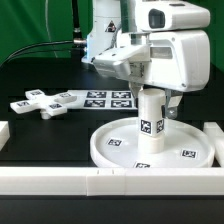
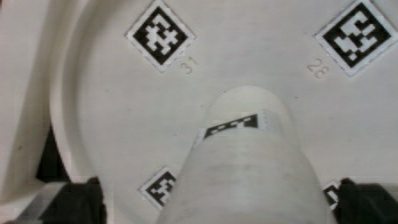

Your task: Assemble round table

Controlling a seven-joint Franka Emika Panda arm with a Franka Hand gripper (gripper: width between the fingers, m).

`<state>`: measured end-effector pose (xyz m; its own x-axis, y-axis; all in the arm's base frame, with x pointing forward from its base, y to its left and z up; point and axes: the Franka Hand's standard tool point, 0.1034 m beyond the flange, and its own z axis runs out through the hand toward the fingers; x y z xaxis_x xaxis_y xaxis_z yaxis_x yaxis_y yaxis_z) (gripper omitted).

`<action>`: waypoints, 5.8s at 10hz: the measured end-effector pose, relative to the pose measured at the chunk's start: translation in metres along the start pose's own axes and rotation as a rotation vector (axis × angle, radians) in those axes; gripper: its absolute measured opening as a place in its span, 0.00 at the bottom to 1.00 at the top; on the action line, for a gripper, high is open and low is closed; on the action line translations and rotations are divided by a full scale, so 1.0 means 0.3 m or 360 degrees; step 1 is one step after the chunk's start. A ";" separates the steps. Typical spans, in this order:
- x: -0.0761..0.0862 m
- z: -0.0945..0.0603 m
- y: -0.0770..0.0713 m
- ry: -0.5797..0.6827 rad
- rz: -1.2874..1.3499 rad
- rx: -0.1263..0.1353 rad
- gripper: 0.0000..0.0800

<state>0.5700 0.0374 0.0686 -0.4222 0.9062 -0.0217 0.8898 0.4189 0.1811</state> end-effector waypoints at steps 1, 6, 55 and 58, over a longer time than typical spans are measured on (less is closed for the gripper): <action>0.001 0.003 -0.002 0.0002 0.0002 0.0002 0.81; 0.004 0.015 -0.031 0.0013 0.0061 0.0057 0.52; 0.037 -0.063 -0.048 0.0313 0.5429 0.0477 0.81; 0.041 -0.058 -0.049 0.0305 0.5006 0.0394 0.81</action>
Offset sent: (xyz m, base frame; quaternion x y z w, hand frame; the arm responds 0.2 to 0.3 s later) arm -0.0008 -0.0003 -0.0026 0.0026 0.0041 -0.0138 0.9999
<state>0.5488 0.0416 0.0828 0.4355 -0.8900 -0.1346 -0.8745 -0.3829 -0.2976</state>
